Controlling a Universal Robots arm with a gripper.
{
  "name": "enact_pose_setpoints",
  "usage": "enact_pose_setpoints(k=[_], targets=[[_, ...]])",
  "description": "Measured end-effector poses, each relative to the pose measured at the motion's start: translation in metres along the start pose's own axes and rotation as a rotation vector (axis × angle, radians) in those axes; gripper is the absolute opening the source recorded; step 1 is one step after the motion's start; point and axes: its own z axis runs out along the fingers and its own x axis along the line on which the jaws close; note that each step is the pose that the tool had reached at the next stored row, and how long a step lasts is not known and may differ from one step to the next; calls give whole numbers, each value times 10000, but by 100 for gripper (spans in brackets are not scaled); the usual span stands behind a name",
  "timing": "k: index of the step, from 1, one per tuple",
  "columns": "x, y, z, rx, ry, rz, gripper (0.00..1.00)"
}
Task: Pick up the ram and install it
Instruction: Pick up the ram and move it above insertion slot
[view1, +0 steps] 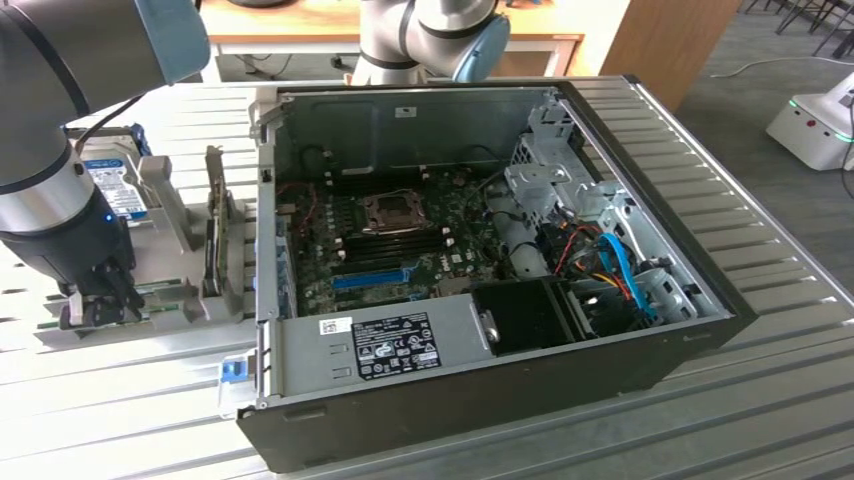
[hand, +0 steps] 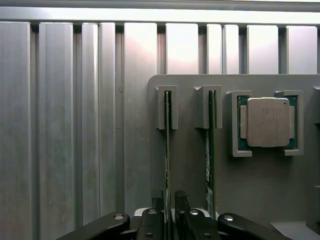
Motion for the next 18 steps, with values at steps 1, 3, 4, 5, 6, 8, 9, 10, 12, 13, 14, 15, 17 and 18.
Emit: enact_pose_setpoints(k=[1,3,4,5,6,8,9,10,12,13,14,15,17,18], targets=[[0,0,0,0,0,0,24],[0,0,0,0,0,0,22],[0,0,0,0,0,0,15],[0,0,0,0,0,1,15],[0,0,0,0,0,0,15],[0,0,0,0,0,0,15],[0,0,0,0,0,0,15],[0,0,0,0,0,0,15],[0,0,1,1,-1,-1,15],[0,0,1,1,-1,-1,13],[0,0,0,1,-1,-1,13],[0,1,0,1,0,-1,12],[0,1,0,0,0,0,12],[0,1,0,0,0,0,12]])
